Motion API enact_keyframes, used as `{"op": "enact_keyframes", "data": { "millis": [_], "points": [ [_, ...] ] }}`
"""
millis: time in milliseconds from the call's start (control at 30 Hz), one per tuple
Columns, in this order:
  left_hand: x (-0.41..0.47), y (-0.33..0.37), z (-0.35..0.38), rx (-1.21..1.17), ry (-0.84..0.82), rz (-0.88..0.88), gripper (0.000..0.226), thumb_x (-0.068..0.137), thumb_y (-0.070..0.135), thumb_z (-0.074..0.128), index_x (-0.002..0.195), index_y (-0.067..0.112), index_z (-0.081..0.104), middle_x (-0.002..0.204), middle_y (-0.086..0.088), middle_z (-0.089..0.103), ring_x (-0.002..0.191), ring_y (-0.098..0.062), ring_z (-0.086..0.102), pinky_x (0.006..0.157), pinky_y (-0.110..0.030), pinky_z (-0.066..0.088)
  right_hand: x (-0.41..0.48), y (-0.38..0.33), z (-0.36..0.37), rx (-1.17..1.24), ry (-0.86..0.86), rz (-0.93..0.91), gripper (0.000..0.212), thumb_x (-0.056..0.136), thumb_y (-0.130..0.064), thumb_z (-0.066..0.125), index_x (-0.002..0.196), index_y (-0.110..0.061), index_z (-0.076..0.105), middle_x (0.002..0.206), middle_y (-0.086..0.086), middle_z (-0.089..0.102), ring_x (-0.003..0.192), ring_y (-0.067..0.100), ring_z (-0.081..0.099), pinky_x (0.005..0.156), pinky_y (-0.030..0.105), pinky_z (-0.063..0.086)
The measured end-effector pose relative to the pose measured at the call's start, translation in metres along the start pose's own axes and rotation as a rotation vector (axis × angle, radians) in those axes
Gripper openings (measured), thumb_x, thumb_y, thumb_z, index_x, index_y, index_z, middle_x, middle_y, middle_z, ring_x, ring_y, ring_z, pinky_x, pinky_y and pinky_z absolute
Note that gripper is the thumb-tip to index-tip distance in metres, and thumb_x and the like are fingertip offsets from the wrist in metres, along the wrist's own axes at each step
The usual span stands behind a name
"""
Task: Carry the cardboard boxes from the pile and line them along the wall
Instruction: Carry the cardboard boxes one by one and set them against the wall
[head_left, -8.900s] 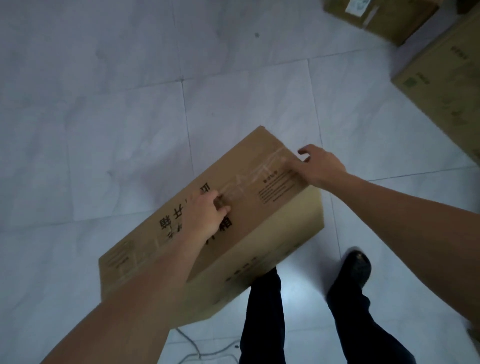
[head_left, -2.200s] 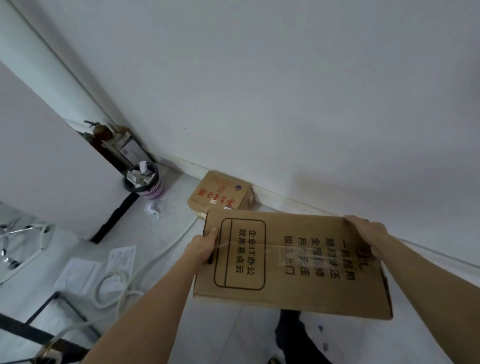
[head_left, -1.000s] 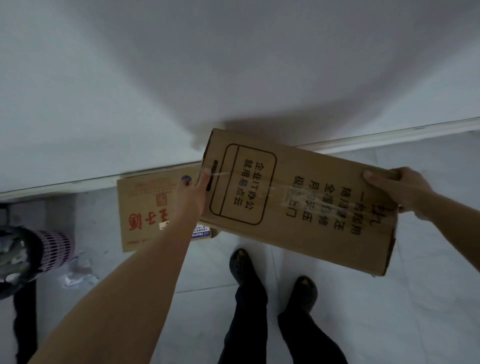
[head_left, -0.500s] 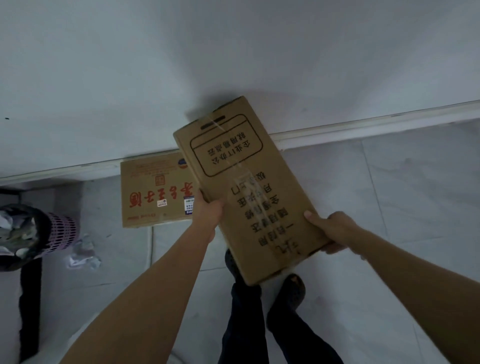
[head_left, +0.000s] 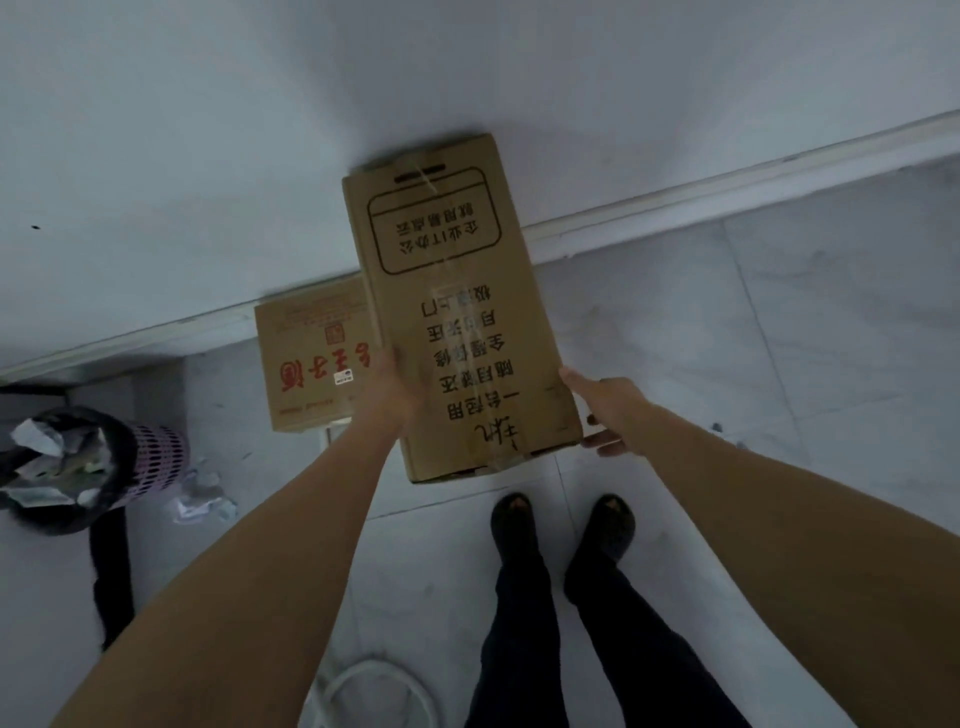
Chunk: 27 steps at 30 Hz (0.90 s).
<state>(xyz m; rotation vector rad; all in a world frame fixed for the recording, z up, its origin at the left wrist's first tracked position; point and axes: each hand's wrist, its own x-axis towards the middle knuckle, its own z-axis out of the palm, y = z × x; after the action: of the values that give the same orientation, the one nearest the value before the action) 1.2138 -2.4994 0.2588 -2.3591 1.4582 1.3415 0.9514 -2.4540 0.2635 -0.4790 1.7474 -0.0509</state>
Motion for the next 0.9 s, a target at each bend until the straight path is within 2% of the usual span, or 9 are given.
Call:
{"op": "enact_keyframes", "data": {
  "millis": [67, 167, 233, 300, 433, 500, 600, 767, 900],
  "points": [
    [-0.023, 0.006, -0.001, 0.179, -0.008, 0.068, 0.043, 0.090, 0.019, 0.052, 0.133, 0.011, 0.047, 0.125, -0.013, 0.059, 0.105, -0.032, 0.060, 0.088, -0.044, 0.054, -0.021, -0.002, -0.022, 0.003, 0.058, -0.035, 0.085, 0.088, -0.068, 0.052, 0.147, -0.008, 0.041, 0.122, 0.011, 0.060, 0.086, 0.025, 0.069, 0.077, 0.037, 0.056],
    [-0.070, 0.026, -0.002, 0.252, -0.041, 0.141, 0.020, 0.089, 0.017, 0.049, 0.103, 0.007, 0.059, 0.101, -0.010, 0.063, 0.088, -0.029, 0.058, 0.070, -0.033, 0.048, -0.062, 0.007, -0.052, 0.067, 0.137, -0.080, 0.074, 0.091, -0.057, 0.059, 0.143, -0.004, 0.046, 0.115, 0.012, 0.062, 0.084, 0.023, 0.069, 0.077, 0.037, 0.056],
    [-0.108, 0.046, 0.005, 0.228, -0.140, 0.166, 0.020, 0.089, 0.014, 0.052, 0.069, 0.010, 0.051, 0.068, -0.005, 0.053, 0.066, -0.022, 0.049, 0.054, -0.026, 0.036, -0.096, 0.029, -0.074, 0.082, 0.178, -0.085, 0.062, 0.092, -0.047, 0.064, 0.133, -0.002, 0.054, 0.108, 0.012, 0.064, 0.078, 0.023, 0.068, 0.071, 0.035, 0.055],
    [-0.139, 0.066, 0.016, 0.256, -0.226, 0.221, 0.034, 0.088, 0.011, 0.054, 0.058, 0.014, 0.038, 0.056, -0.001, 0.039, 0.054, -0.018, 0.039, 0.050, -0.026, 0.028, -0.122, 0.059, -0.094, 0.058, 0.213, -0.072, 0.052, 0.091, -0.040, 0.067, 0.125, -0.001, 0.059, 0.105, 0.013, 0.065, 0.079, 0.025, 0.068, 0.072, 0.036, 0.056],
    [-0.184, 0.119, 0.049, 0.384, -0.354, 0.325, 0.012, 0.092, 0.018, 0.056, 0.082, 0.013, 0.060, 0.085, -0.008, 0.056, 0.078, -0.021, 0.053, 0.073, -0.030, 0.043, -0.160, 0.123, -0.138, -0.059, 0.265, -0.040, 0.051, 0.091, -0.039, 0.068, 0.125, -0.002, 0.060, 0.106, 0.017, 0.069, 0.090, 0.029, 0.071, 0.078, 0.041, 0.058],
    [-0.200, 0.151, 0.071, 0.472, -0.385, 0.386, 0.028, 0.094, 0.020, 0.056, 0.115, 0.005, 0.063, 0.112, -0.012, 0.062, 0.103, -0.028, 0.058, 0.090, -0.033, 0.046, -0.175, 0.157, -0.163, -0.078, 0.295, -0.011, 0.054, 0.090, -0.040, 0.068, 0.129, -0.005, 0.058, 0.109, 0.017, 0.069, 0.092, 0.032, 0.071, 0.080, 0.041, 0.060],
    [-0.231, 0.213, 0.103, 0.621, -0.391, 0.475, 0.044, 0.091, 0.025, 0.062, 0.131, 0.006, 0.056, 0.136, -0.014, 0.056, 0.122, -0.030, 0.053, 0.100, -0.034, 0.042, -0.194, 0.211, -0.209, -0.028, 0.352, 0.024, 0.053, 0.090, -0.041, 0.068, 0.124, -0.001, 0.061, 0.109, 0.017, 0.070, 0.093, 0.032, 0.071, 0.082, 0.042, 0.059],
    [-0.297, 0.330, 0.178, 0.779, -0.368, 0.640, 0.052, 0.086, 0.031, 0.072, 0.130, 0.009, 0.057, 0.136, -0.012, 0.056, 0.123, -0.028, 0.054, 0.100, -0.032, 0.041, -0.225, 0.306, -0.303, 0.086, 0.456, 0.046, 0.045, 0.089, -0.038, 0.069, 0.118, -0.003, 0.064, 0.103, 0.015, 0.071, 0.094, 0.028, 0.070, 0.082, 0.039, 0.055],
    [-0.374, 0.421, 0.271, 0.768, -0.383, 0.801, 0.049, 0.086, 0.030, 0.072, 0.129, 0.009, 0.058, 0.133, -0.014, 0.057, 0.120, -0.030, 0.055, 0.101, -0.034, 0.043, -0.261, 0.390, -0.393, 0.166, 0.580, 0.061, 0.048, 0.089, -0.040, 0.068, 0.125, -0.009, 0.062, 0.115, 0.011, 0.067, 0.101, 0.027, 0.067, 0.087, 0.037, 0.054]
  ]
}}
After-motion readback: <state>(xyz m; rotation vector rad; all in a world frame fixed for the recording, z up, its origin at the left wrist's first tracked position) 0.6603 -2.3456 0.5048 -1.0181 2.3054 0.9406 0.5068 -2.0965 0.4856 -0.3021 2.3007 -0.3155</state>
